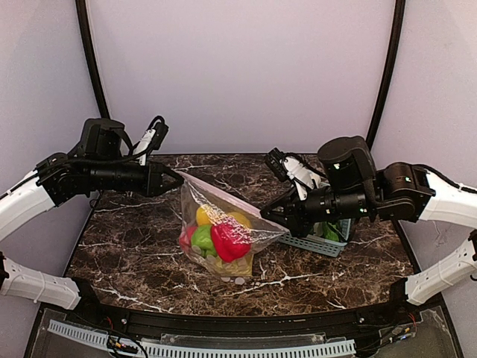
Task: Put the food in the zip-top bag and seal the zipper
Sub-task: Zip the zipper on the zipper food storage bag.
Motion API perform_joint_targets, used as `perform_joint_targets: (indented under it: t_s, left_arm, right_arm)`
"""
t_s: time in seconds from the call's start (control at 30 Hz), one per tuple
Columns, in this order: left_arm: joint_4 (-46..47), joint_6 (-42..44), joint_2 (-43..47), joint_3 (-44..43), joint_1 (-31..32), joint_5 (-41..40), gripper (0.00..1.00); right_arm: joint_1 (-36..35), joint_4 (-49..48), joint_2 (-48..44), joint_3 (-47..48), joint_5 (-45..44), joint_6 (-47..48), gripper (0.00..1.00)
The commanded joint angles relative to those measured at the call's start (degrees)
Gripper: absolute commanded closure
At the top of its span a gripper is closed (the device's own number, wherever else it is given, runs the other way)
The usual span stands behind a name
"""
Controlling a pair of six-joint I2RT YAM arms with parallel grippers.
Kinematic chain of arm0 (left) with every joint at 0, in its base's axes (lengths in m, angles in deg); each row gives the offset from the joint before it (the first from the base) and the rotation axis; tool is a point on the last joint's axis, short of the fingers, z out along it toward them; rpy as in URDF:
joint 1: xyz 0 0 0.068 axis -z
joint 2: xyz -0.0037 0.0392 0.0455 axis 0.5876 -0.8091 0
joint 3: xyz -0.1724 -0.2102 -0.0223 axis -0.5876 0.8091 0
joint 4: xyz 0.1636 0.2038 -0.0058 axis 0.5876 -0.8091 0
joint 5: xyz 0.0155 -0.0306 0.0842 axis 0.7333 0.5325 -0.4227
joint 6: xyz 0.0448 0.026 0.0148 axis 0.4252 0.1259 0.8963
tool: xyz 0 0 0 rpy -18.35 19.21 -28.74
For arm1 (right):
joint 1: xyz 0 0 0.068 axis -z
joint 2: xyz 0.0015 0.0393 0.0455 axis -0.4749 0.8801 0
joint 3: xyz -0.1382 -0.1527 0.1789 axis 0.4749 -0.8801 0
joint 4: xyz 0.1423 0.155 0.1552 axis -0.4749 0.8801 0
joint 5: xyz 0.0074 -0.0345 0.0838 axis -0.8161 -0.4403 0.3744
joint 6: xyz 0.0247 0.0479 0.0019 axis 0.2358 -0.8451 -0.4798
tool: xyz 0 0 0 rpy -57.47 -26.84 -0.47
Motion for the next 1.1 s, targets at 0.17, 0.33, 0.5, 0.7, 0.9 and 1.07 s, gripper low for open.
perform_joint_targets:
  t_s: [0.17, 0.33, 0.5, 0.7, 0.9, 1.07]
  left_arm:
    - [0.9, -0.6, 2.8, 1.0, -4.2, -3.4, 0.99]
    - [1.1, -0.5, 3.2, 1.3, -5.0, -2.9, 0.99]
    - [1.2, -0.5, 3.3, 1.6, -5.9, -2.5, 0.99]
    - [1.3, -0.5, 3.7, 2.3, -7.0, -2.2, 0.99]
    - [1.1, -0.6, 4.1, 2.5, -8.2, -1.8, 0.99]
    - [1.0, -0.8, 4.5, 2.6, -9.1, -1.5, 0.99]
  right_arm:
    - [-0.2, 7.7, -1.4, -1.0, -1.0, -1.0, 1.00]
    - [-0.3, 8.0, -1.4, -1.0, -1.0, -1.1, 1.00]
    - [-0.3, 8.2, -1.4, -0.9, -1.2, -1.3, 1.00]
    - [-0.2, 8.1, -1.5, -0.9, -1.5, -1.4, 1.00]
    - [-0.2, 8.2, -1.6, -1.1, -1.6, -1.6, 1.00]
    - [-0.2, 8.4, -1.8, -1.1, -1.7, -1.7, 1.00]
